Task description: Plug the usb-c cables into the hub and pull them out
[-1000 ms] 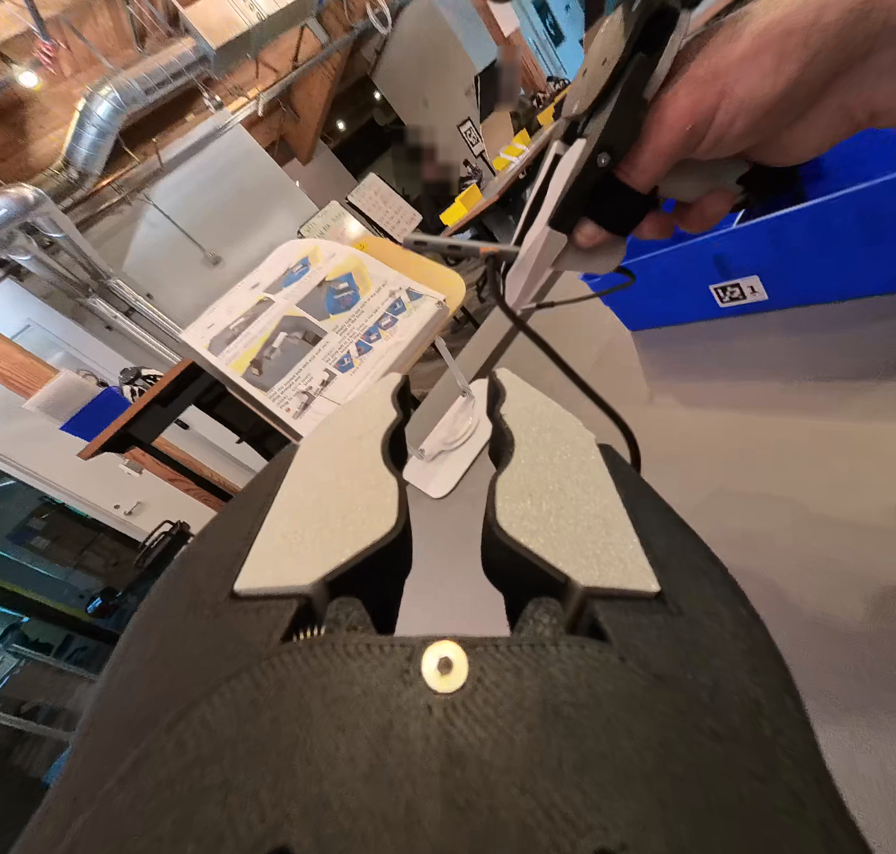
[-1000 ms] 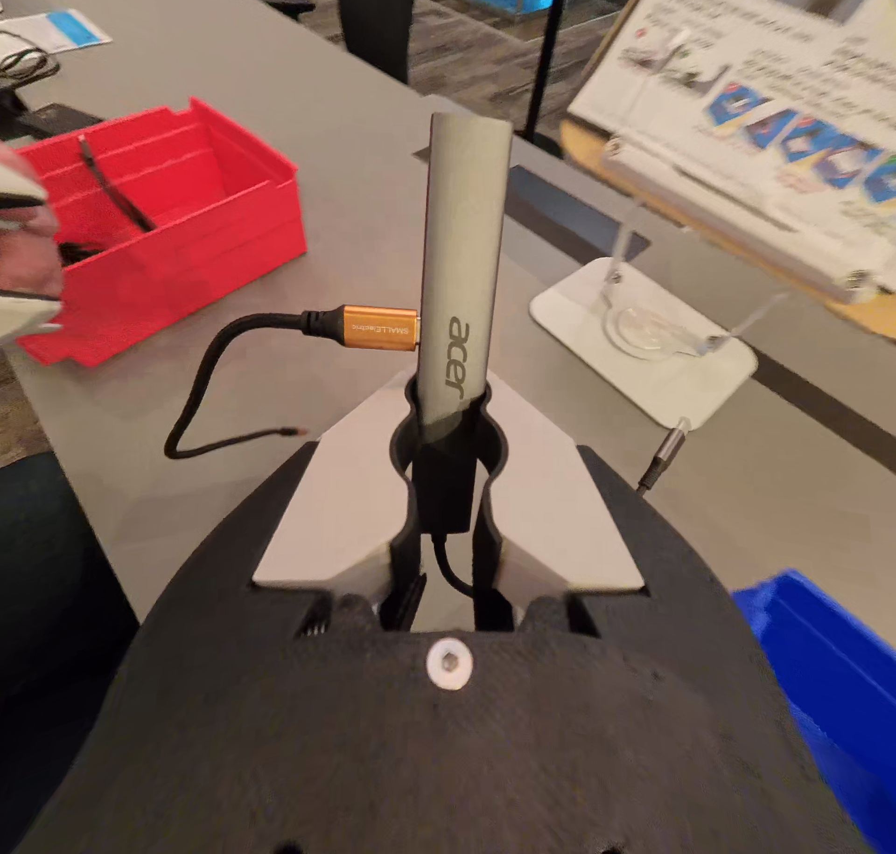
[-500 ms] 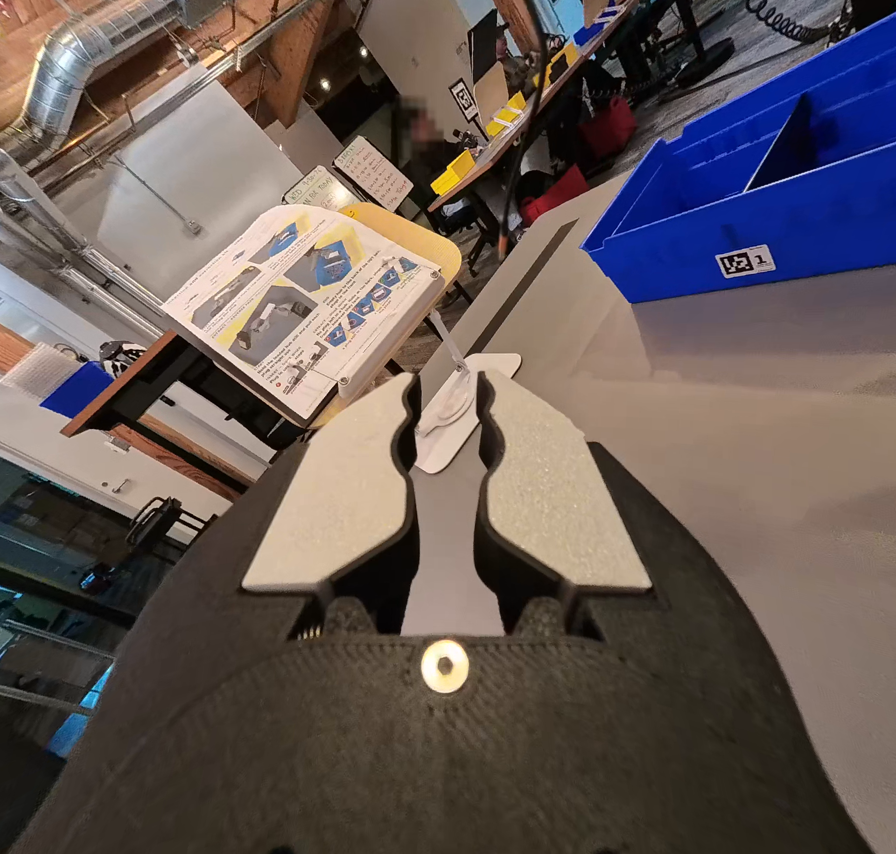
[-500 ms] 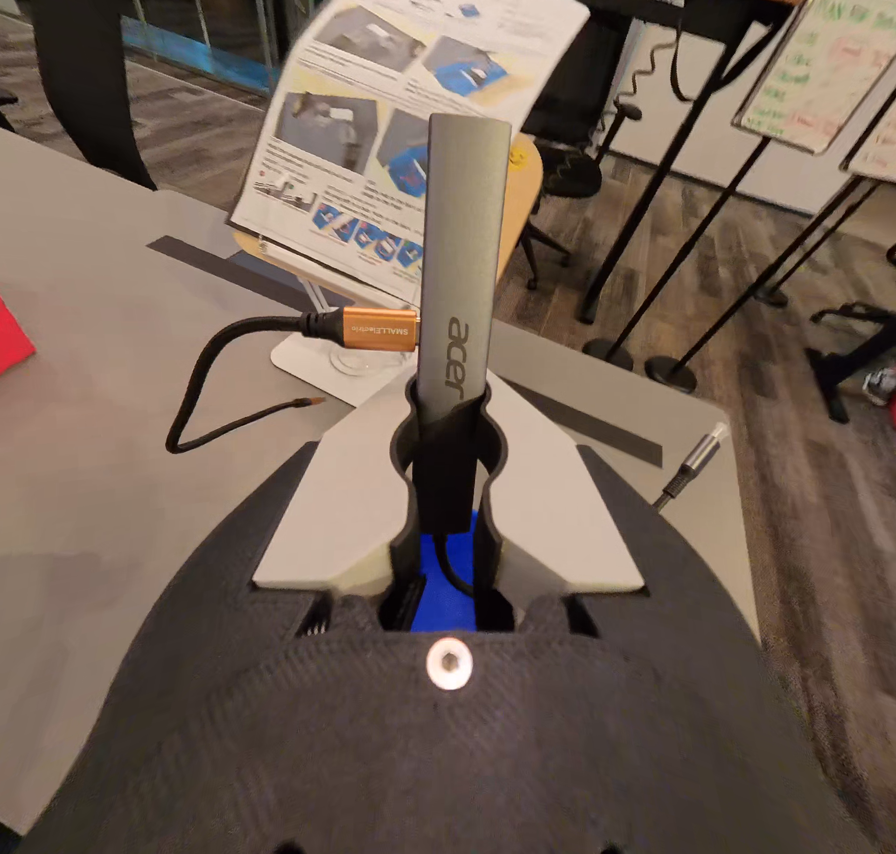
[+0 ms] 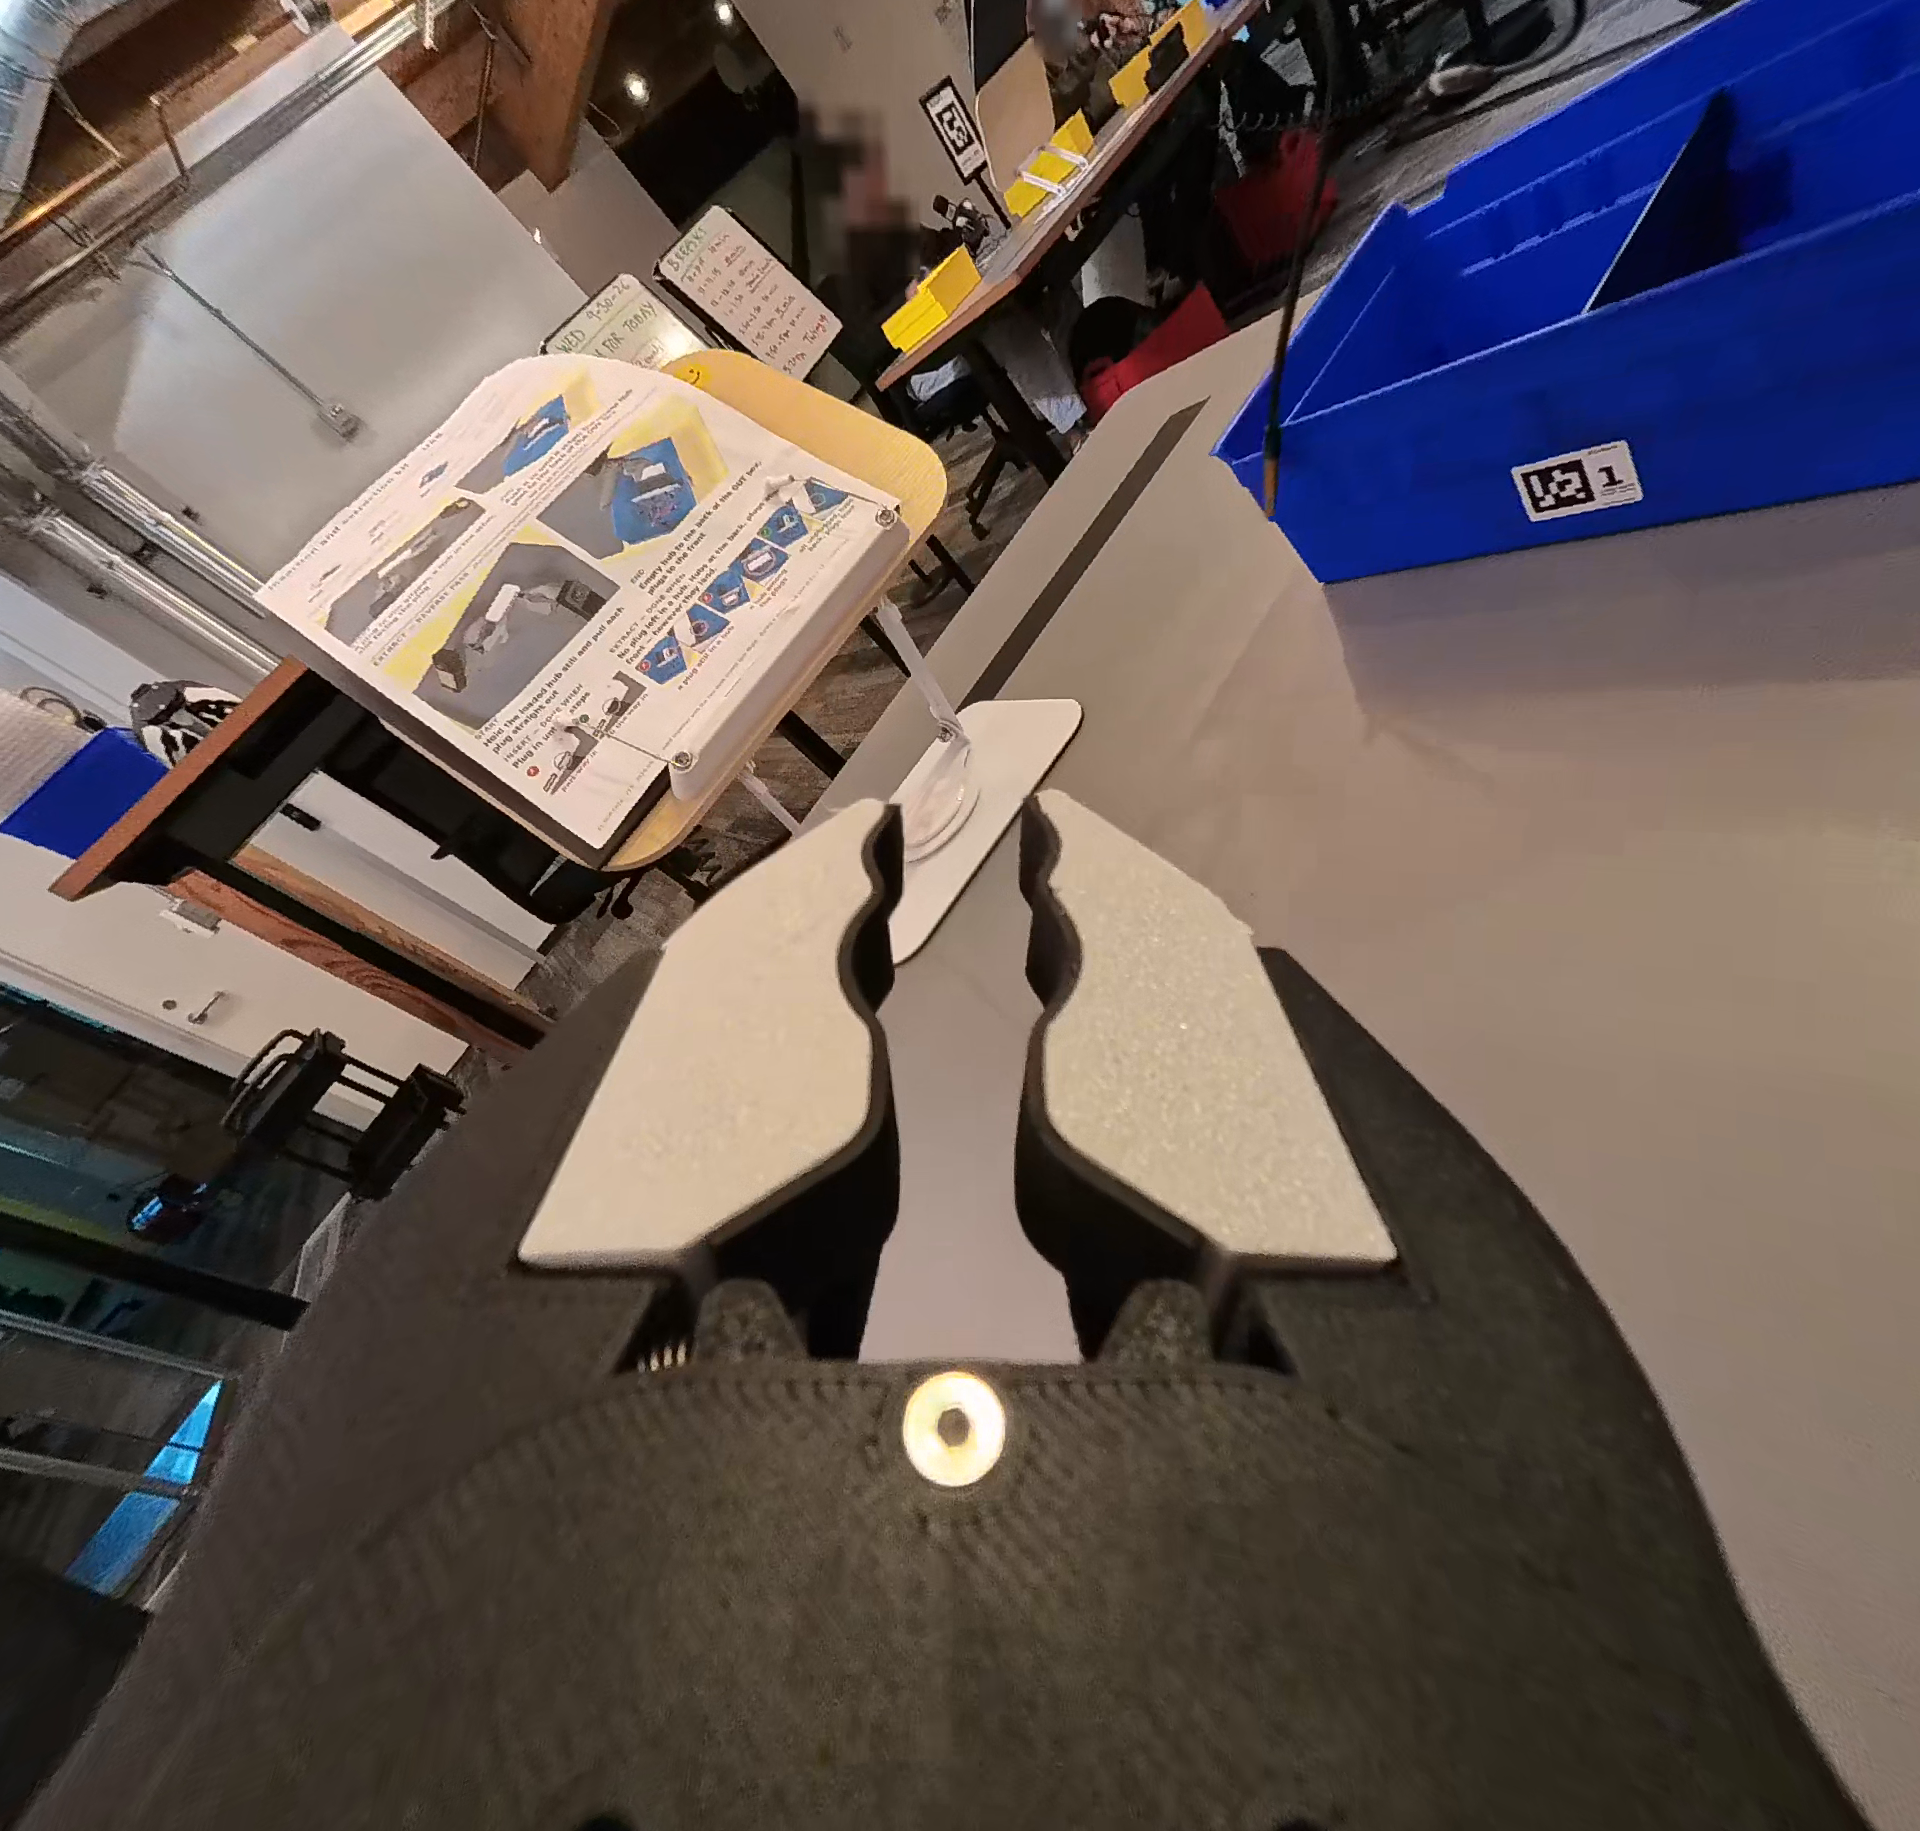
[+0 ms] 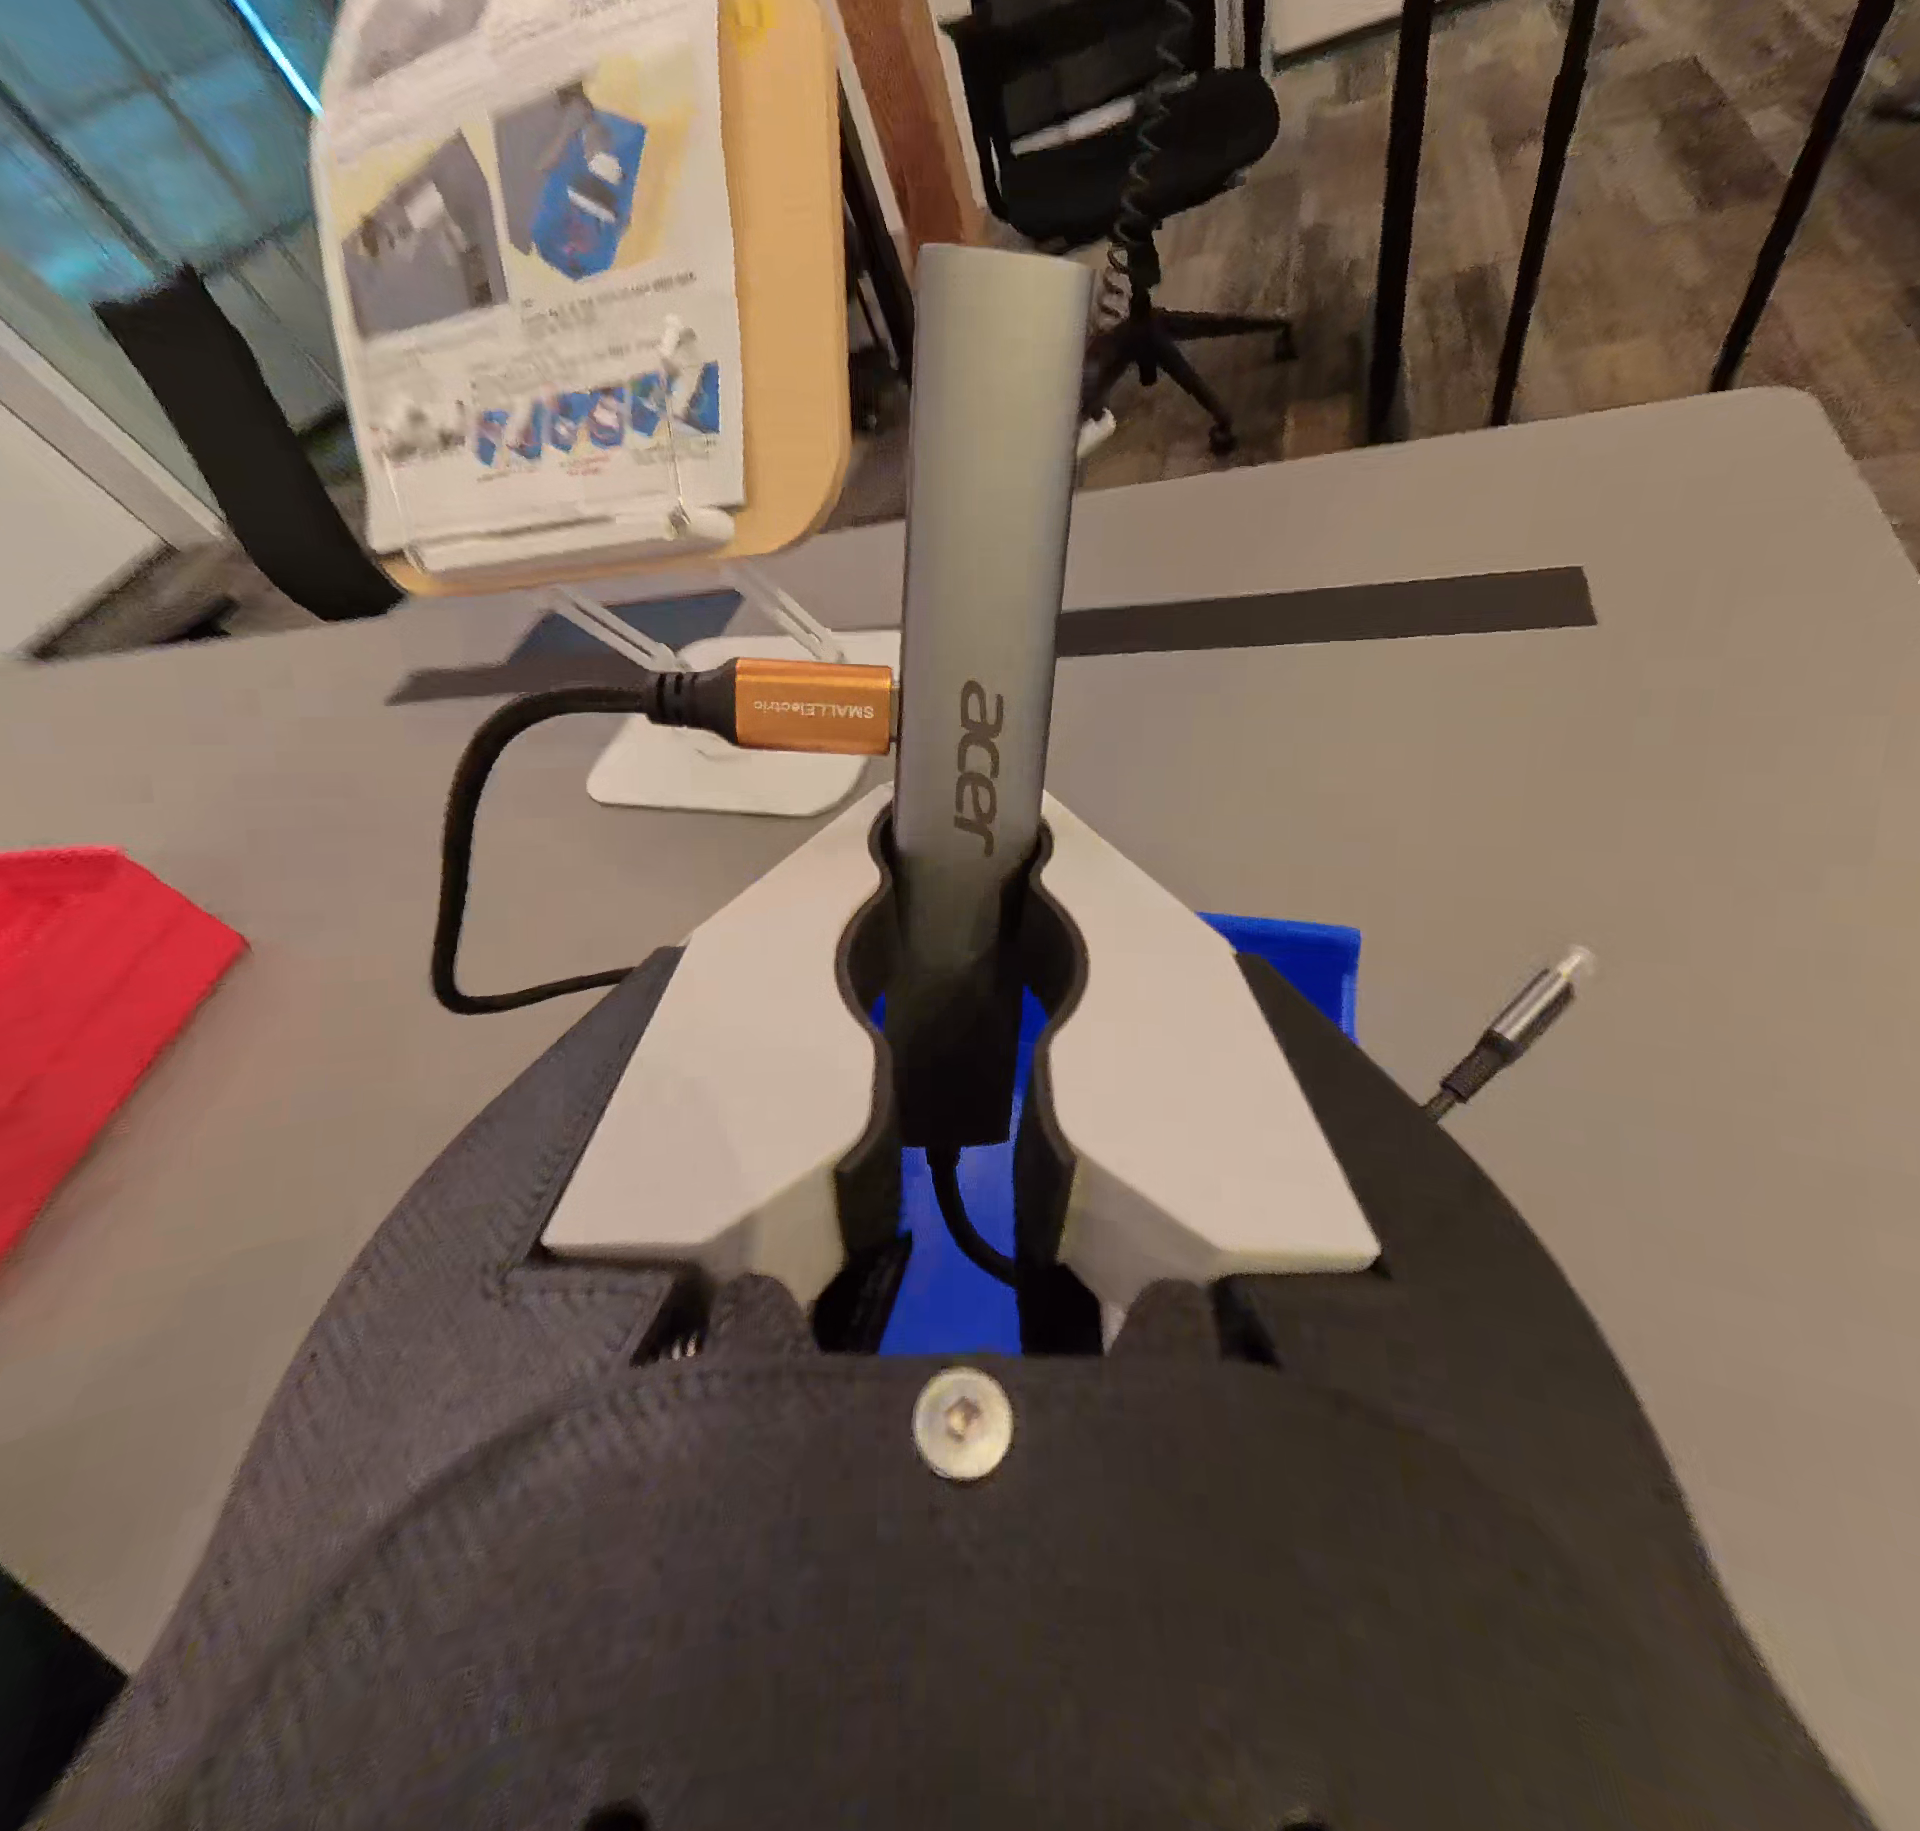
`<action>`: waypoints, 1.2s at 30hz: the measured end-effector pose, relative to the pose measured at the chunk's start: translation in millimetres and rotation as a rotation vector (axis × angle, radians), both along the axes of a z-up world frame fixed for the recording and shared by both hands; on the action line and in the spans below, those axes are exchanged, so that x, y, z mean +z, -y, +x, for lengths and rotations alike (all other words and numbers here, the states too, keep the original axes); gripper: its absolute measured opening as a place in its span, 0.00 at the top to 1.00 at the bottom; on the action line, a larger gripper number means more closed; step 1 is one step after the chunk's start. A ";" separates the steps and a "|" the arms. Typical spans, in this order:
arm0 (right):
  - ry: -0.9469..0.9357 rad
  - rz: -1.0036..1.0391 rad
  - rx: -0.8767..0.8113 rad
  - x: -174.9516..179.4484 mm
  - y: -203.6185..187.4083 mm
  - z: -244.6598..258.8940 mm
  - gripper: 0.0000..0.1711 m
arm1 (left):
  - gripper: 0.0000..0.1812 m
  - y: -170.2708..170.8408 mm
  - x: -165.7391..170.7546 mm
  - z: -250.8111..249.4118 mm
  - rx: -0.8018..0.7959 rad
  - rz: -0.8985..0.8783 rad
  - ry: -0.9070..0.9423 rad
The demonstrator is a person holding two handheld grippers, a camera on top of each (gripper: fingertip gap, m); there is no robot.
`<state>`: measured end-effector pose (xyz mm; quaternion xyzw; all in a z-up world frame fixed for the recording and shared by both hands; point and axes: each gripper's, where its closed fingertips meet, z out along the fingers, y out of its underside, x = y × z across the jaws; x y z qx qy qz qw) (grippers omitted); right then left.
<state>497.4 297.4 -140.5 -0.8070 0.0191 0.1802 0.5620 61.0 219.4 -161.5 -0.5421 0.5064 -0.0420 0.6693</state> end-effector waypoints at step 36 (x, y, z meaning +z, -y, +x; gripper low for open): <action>0.596 -0.500 0.192 -161.6 -4.8 -42.7 0.90 | 0.89 1.0 -29.4 -2.3 -0.008 -0.055 -0.089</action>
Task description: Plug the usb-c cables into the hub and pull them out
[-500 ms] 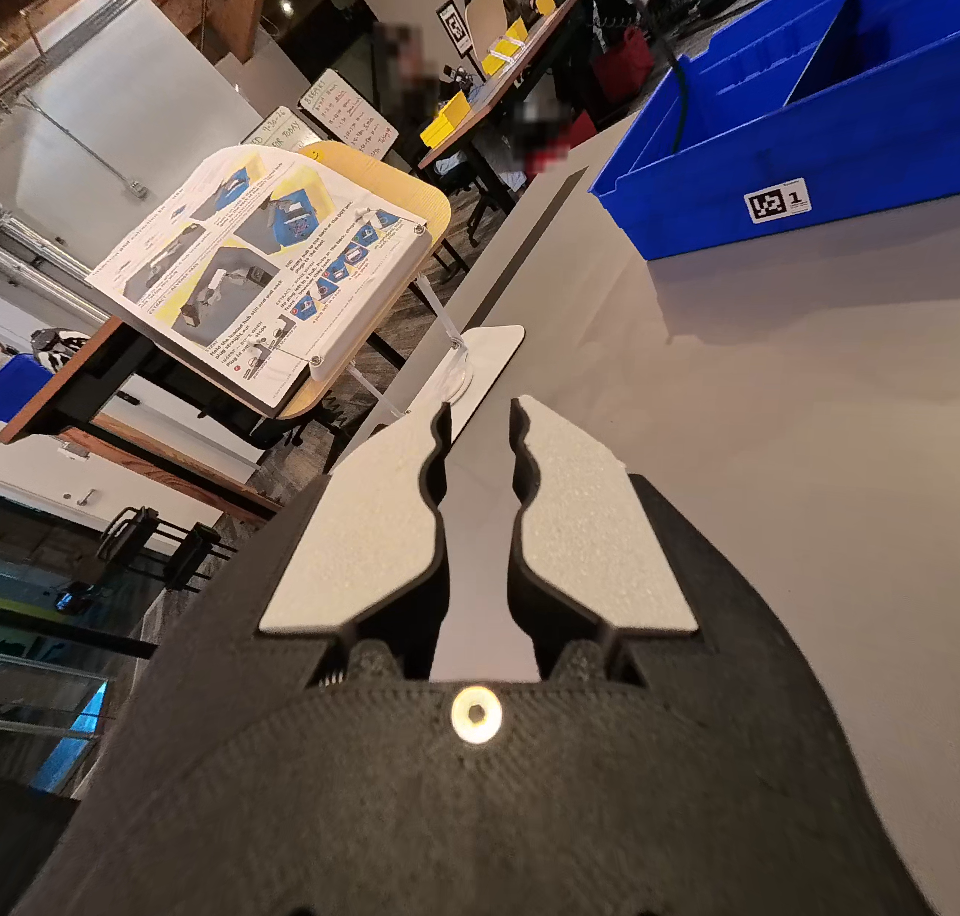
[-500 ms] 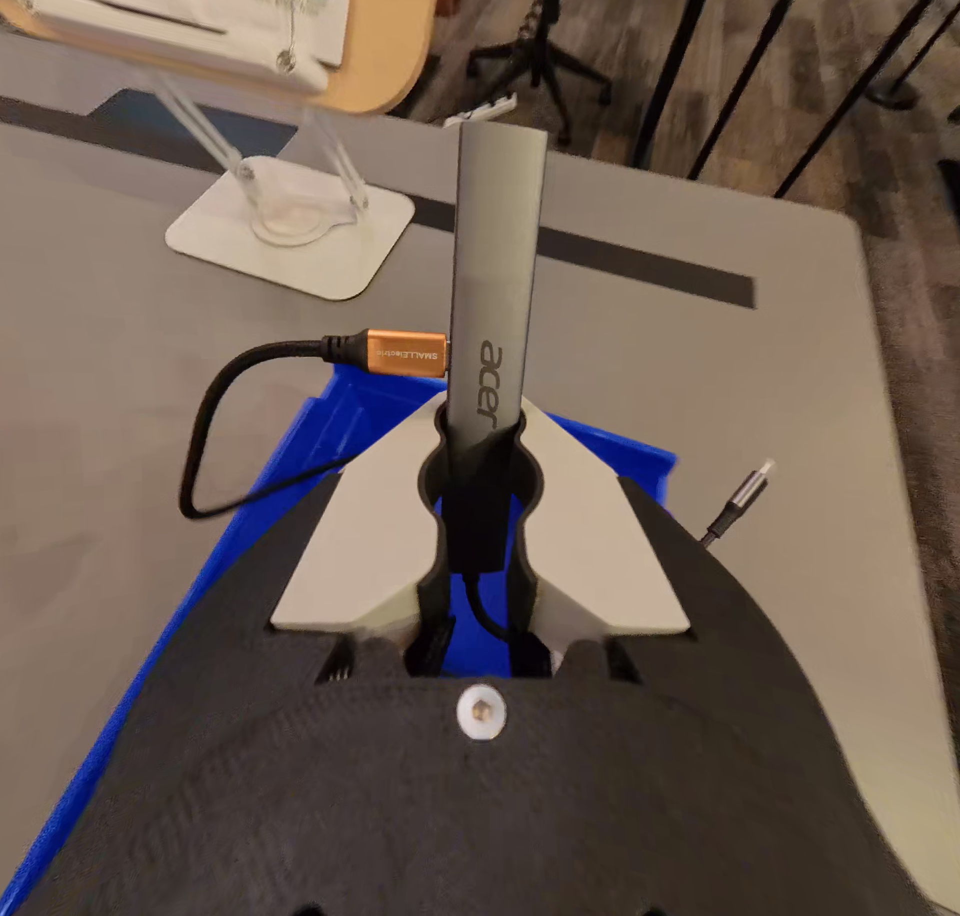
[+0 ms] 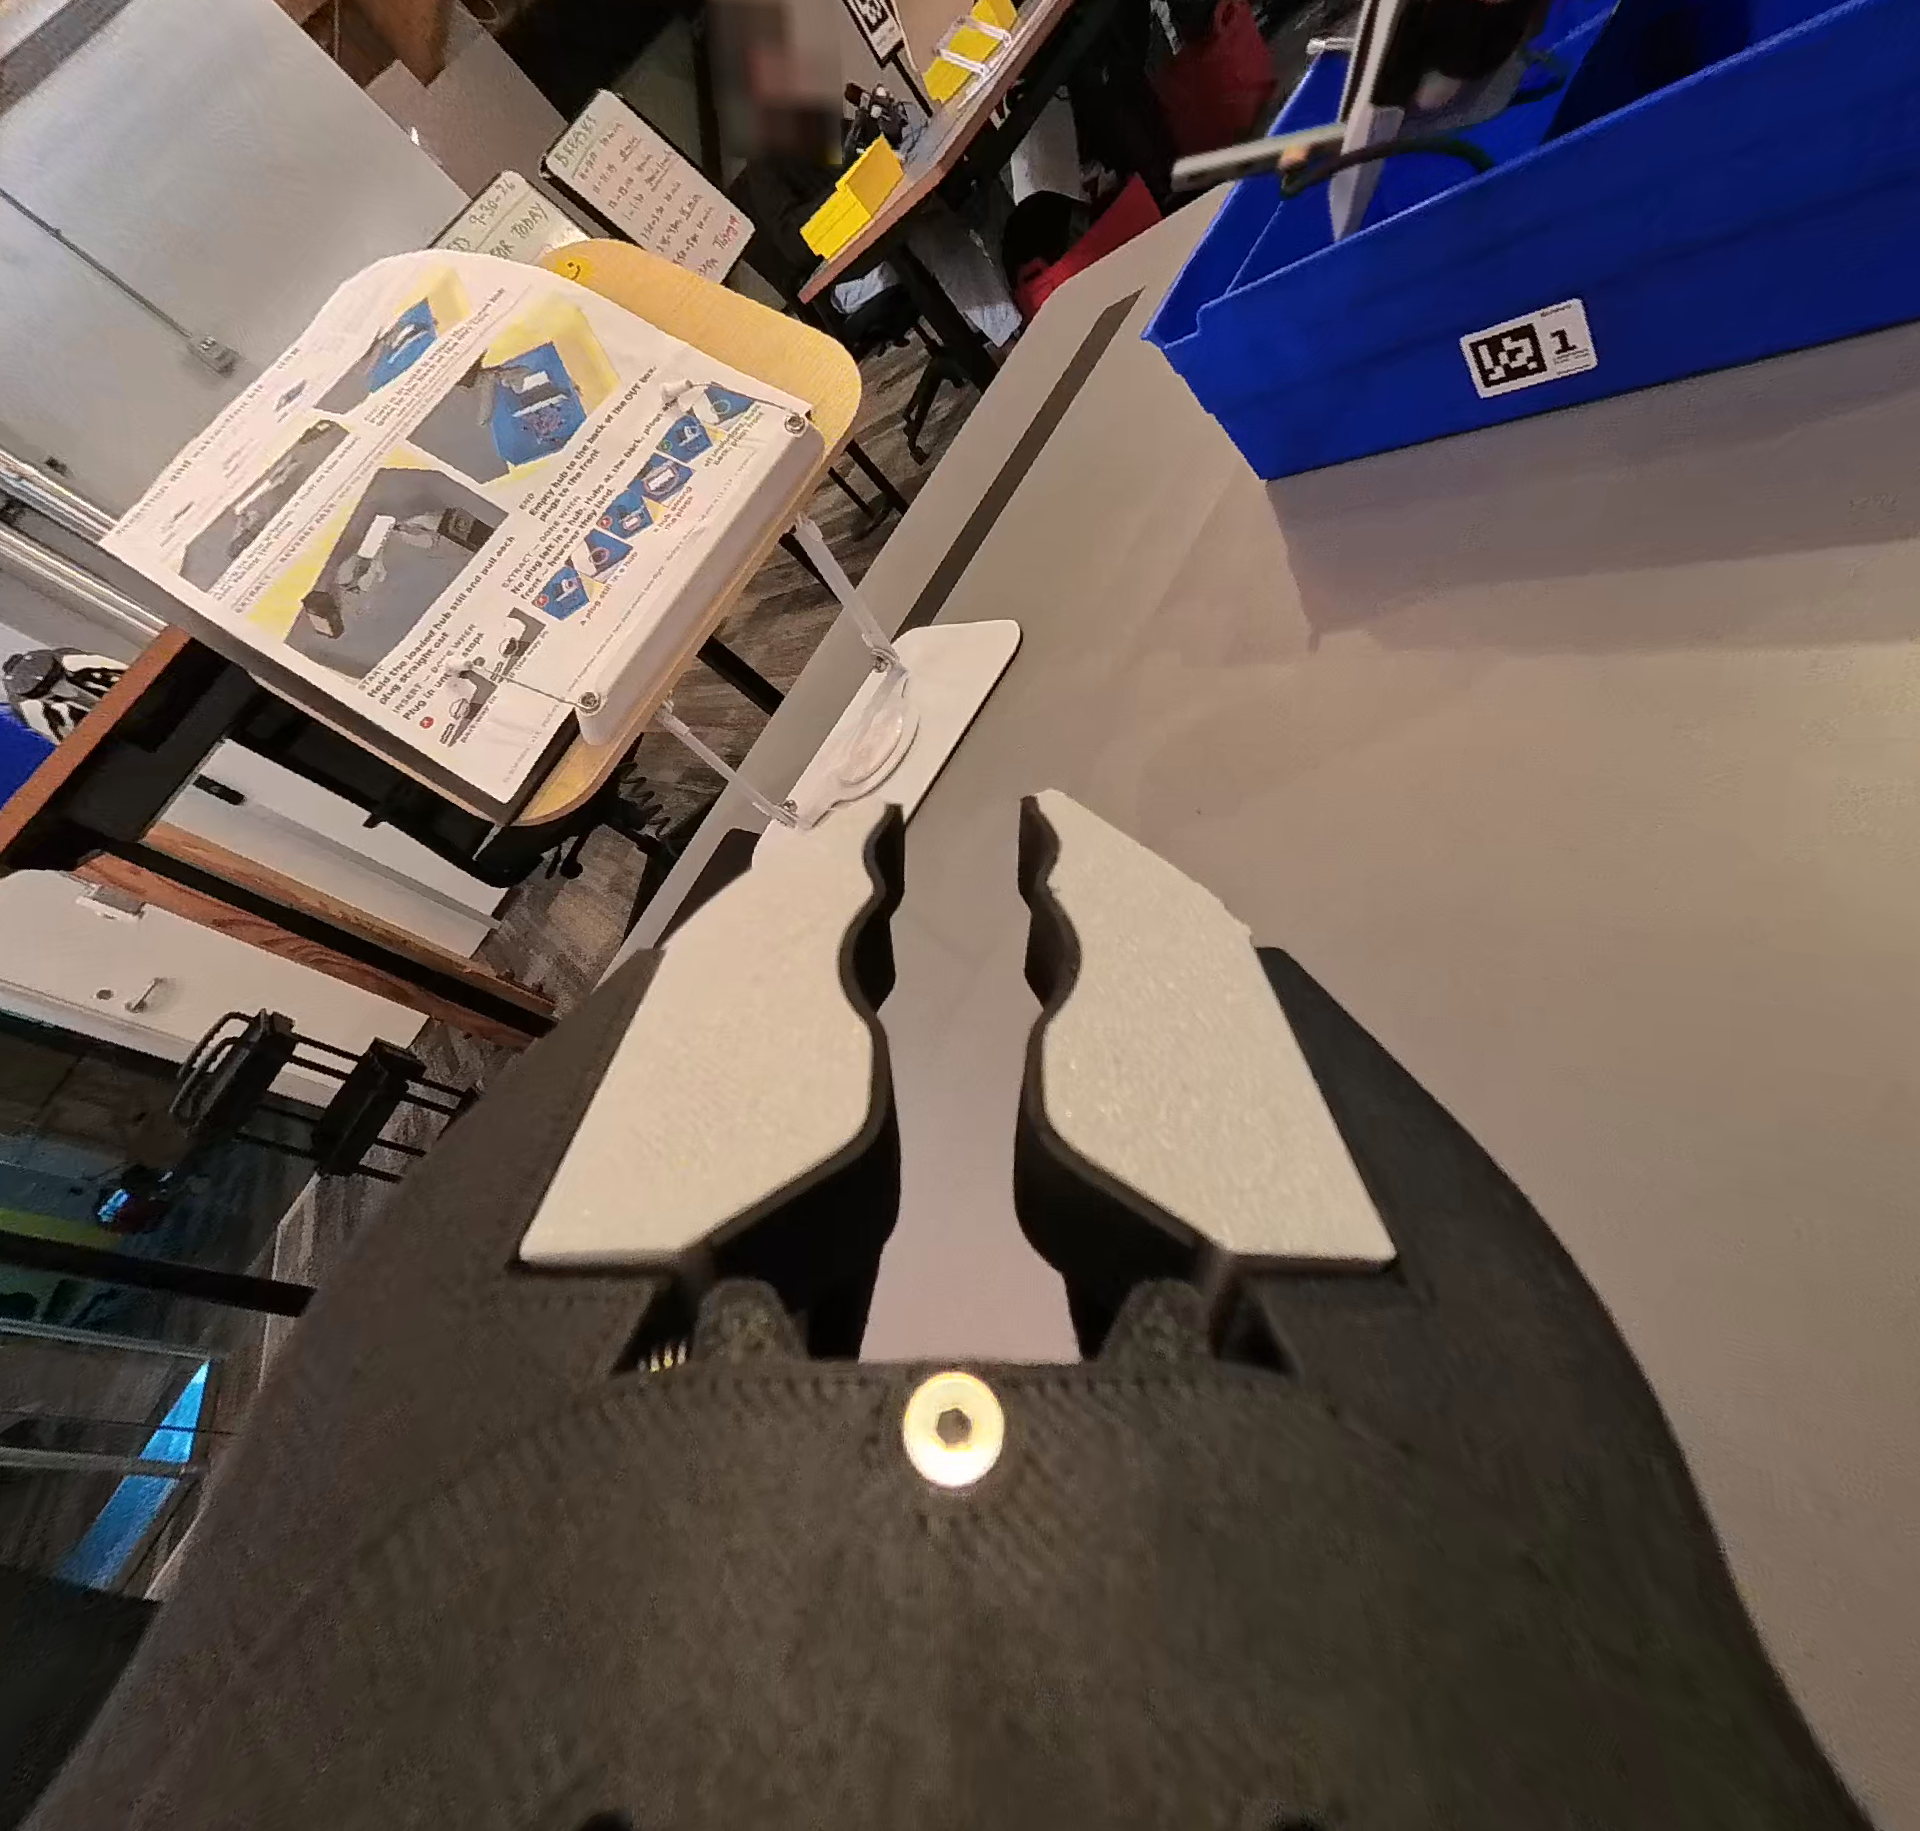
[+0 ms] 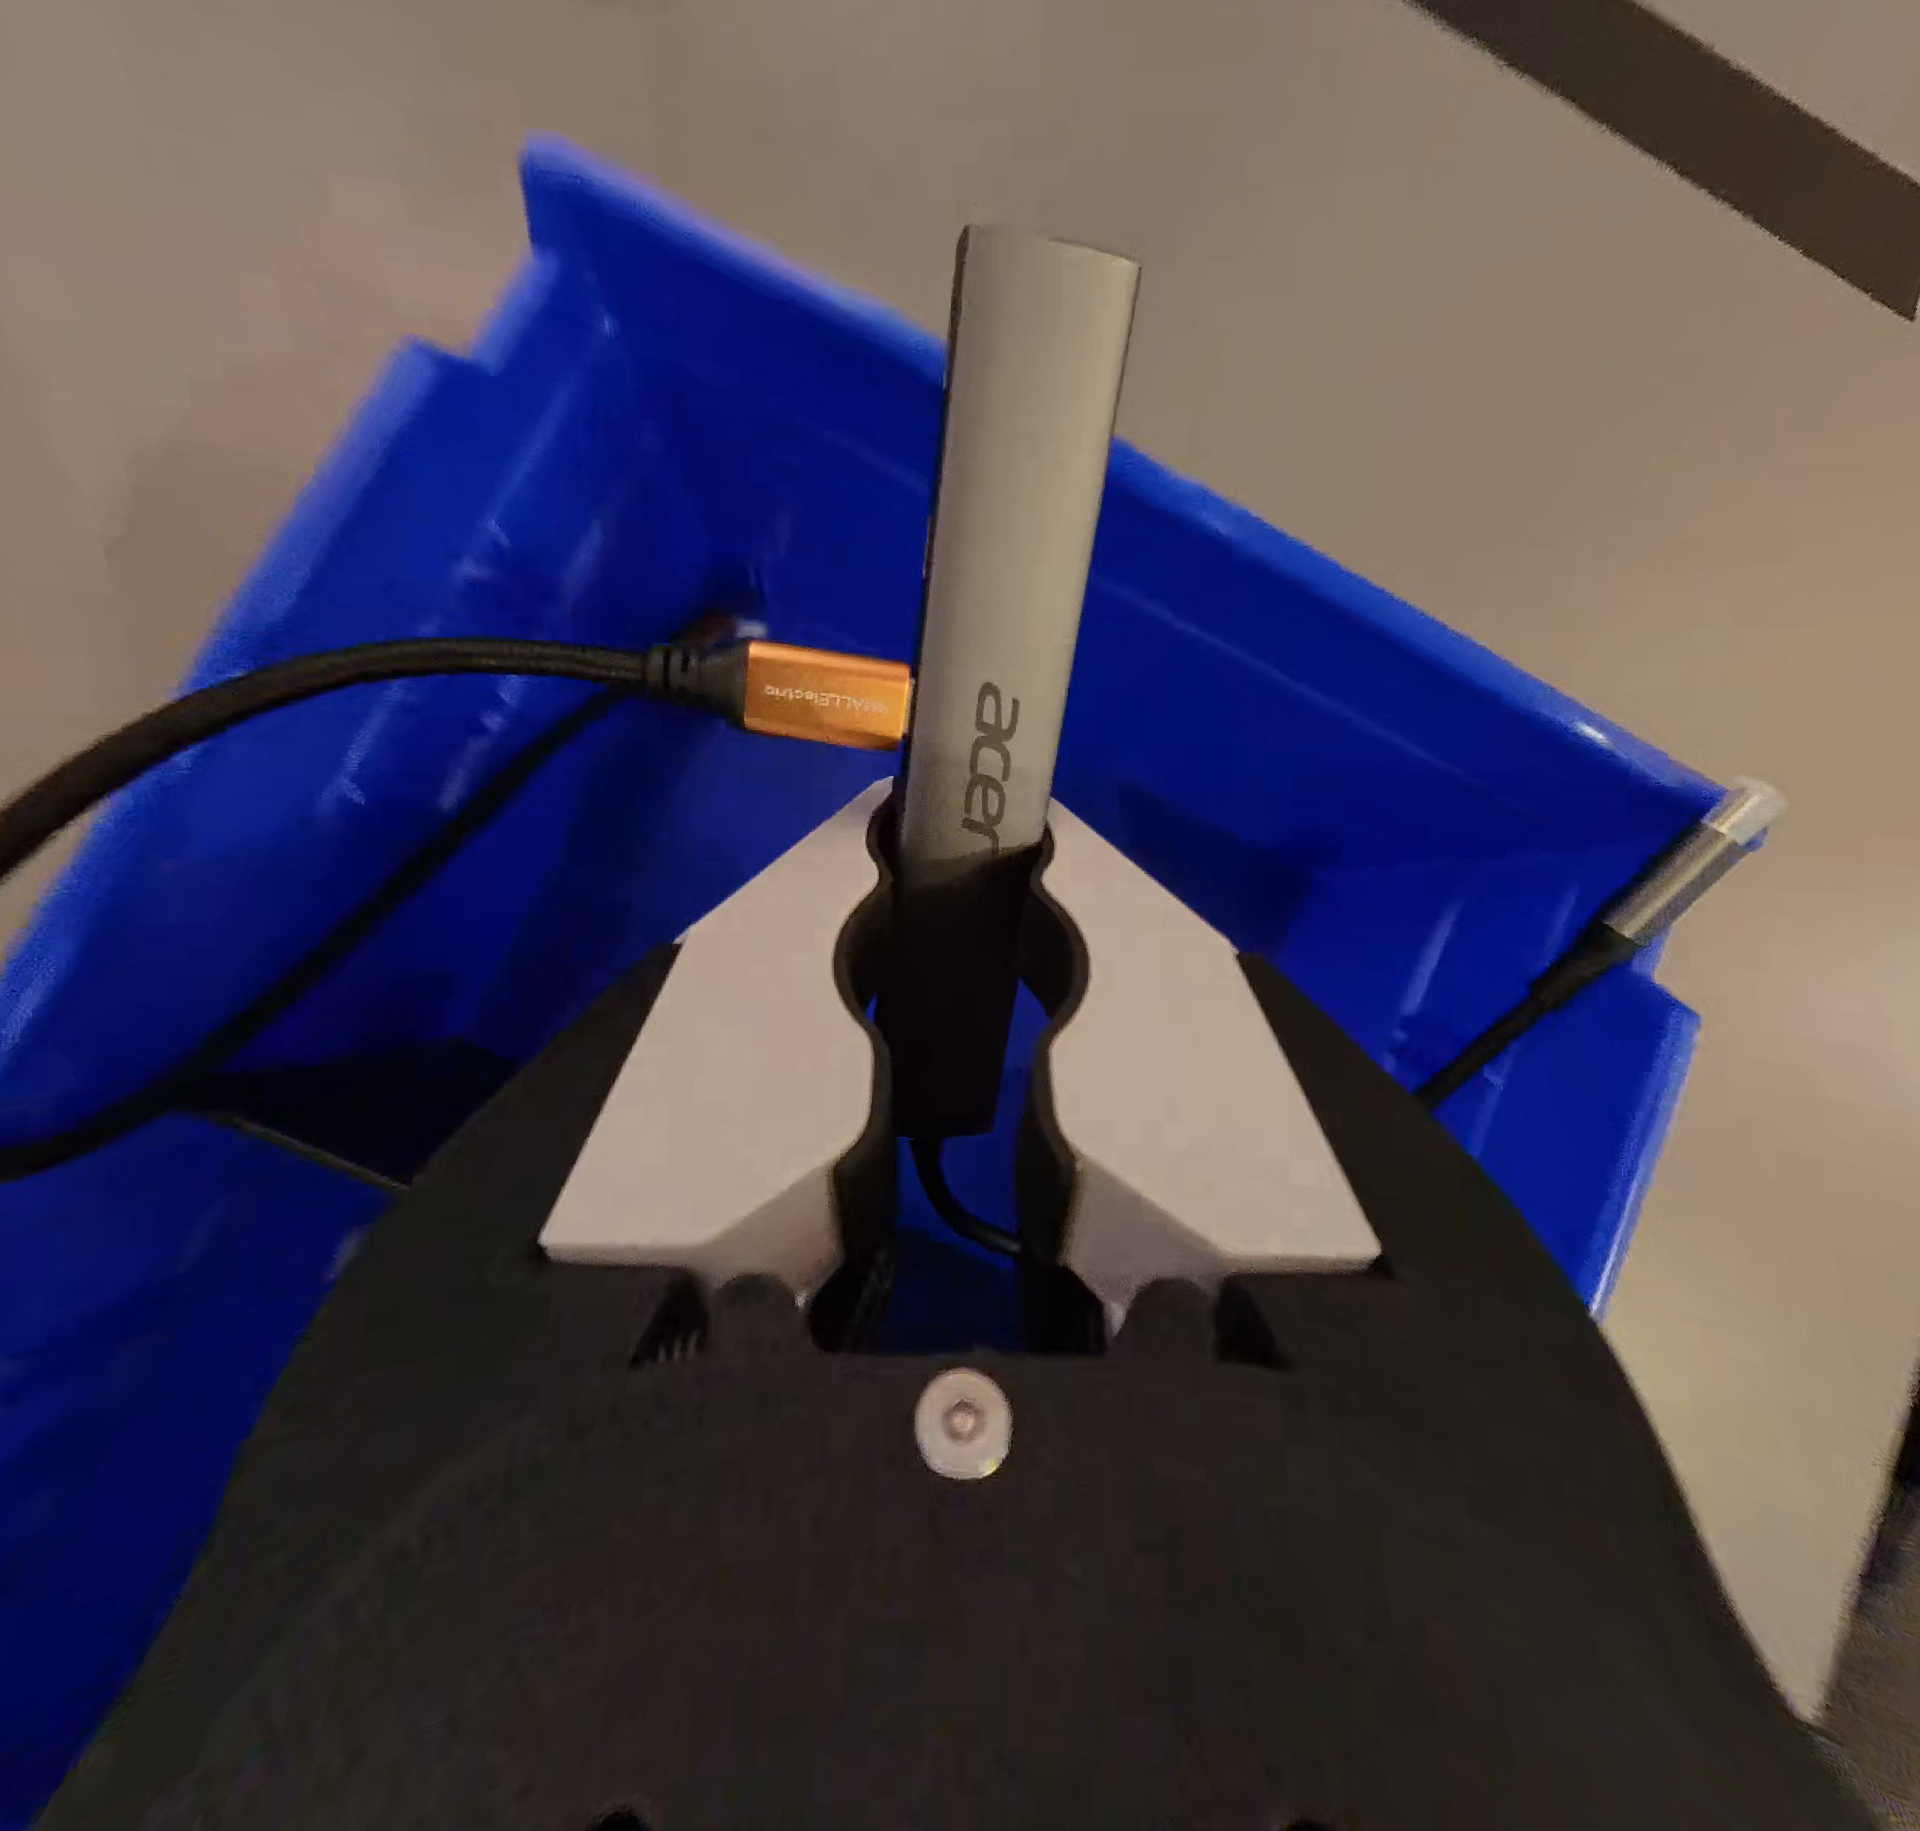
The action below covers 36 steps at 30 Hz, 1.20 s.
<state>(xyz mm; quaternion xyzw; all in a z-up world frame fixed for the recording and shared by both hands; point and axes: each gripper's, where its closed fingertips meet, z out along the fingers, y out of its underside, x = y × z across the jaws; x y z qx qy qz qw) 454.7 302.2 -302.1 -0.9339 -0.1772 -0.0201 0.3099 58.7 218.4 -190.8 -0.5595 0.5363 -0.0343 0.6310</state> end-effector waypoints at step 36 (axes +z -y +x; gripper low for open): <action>0.150 0.233 0.303 139.1 72.6 -93.2 0.89 | 0.87 -20.2 36.7 -48.7 0.104 0.057 -0.175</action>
